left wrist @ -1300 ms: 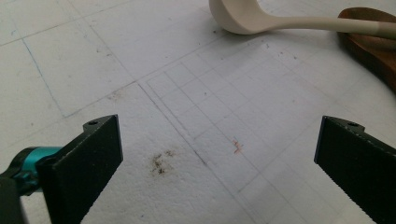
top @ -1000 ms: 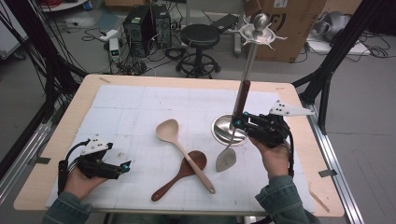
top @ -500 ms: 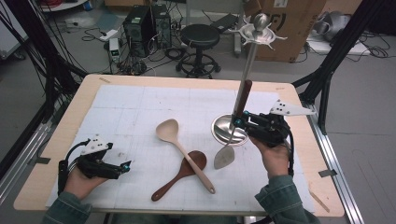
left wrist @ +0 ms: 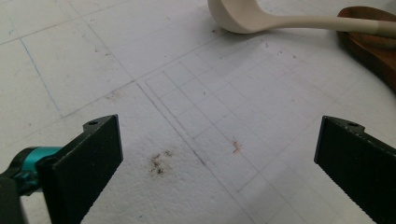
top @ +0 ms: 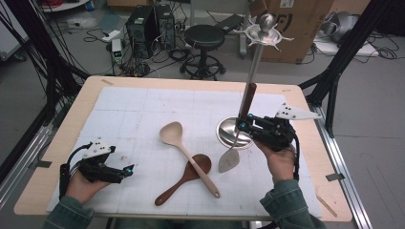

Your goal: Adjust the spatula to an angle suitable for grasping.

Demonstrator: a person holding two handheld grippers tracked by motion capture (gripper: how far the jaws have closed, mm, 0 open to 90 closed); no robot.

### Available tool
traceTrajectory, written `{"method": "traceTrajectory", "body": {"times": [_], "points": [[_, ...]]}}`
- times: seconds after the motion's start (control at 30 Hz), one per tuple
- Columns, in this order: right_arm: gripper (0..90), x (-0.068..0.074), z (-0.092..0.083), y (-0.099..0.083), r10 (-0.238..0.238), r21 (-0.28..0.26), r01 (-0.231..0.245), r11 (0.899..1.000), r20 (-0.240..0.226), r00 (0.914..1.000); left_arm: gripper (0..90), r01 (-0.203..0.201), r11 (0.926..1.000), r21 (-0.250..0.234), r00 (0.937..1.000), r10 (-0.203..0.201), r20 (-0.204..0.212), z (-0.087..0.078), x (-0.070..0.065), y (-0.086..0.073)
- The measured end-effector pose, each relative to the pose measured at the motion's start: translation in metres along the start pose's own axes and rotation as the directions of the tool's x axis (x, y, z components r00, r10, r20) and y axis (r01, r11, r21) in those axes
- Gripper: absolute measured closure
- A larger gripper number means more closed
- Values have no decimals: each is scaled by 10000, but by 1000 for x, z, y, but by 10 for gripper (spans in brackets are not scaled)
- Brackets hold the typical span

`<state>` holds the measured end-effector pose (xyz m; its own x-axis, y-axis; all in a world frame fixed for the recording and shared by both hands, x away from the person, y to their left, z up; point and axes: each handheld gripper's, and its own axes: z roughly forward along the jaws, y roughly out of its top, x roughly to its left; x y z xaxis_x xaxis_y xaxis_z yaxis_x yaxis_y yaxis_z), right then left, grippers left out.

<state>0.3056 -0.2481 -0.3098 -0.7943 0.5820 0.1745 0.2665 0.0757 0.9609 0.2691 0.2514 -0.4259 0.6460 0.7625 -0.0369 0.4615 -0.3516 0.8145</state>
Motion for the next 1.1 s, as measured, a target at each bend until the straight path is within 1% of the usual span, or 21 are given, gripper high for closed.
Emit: {"method": "traceTrajectory", "body": {"times": [0.07, 0.23, 0.4, 0.47, 0.6, 0.63, 0.8, 0.93, 0.97, 1.03, 1.1], "points": [[725, 0, 0, 1, 26, -10, -26, 10000, 83, 10000, 16, 18, 10000, -36, 10000, -18, -13, 0, 0, 0], [724, 1, 0, 1, 0, 22, 1, 10000, -49, 10000, 16, 15, 10000, -30, 10000, -15, -33, 0, 0, 0], [727, 2, -2, 2, -84, 75, 84, 9999, -3, 10000, 16, -66, 10000, -25, 9999, 66, 78, 0, 0, 0], [727, 3, -2, 4, -85, 38, 85, 10000, -23, 10000, 16, -26, 10000, -57, 10000, 26, 38, 0, -1, 0], [728, 6, -2, 10, -182, -48, 182, 9998, -75, 9998, 16, -76, 10000, -42, 9999, 76, 115, 0, -2, 1], [728, 7, -1, 11, -236, -92, 235, 9997, -105, 9997, 16, -65, 9999, -106, 9998, 67, 162, 0, -2, 1], [729, 13, 3, 21, -371, -141, 369, 9992, -214, 9991, 17, -255, 9997, -61, 9988, 257, 416, 0, -5, 5], [729, 18, 9, 27, -436, -242, 427, 9988, -376, 9983, 17, -113, 9996, -251, 9980, 128, 612, 1, -8, 11], [729, 19, 10, 28, -450, -245, 440, 9987, -427, 9981, 20, -113, 9995, -285, 9975, 133, 697, 2, -10, 13], [729, 22, 14, 31, -457, -223, 446, 9988, -505, 9977, 25, -182, 9993, -325, 9971, 206, 737, 2, -12, 17], [730, 24, 17, 33, -493, -247, 480, 9985, -566, 9972, 25, -104, 9991, -407, 9964, 138, 841, 2, -13, 20]]}}
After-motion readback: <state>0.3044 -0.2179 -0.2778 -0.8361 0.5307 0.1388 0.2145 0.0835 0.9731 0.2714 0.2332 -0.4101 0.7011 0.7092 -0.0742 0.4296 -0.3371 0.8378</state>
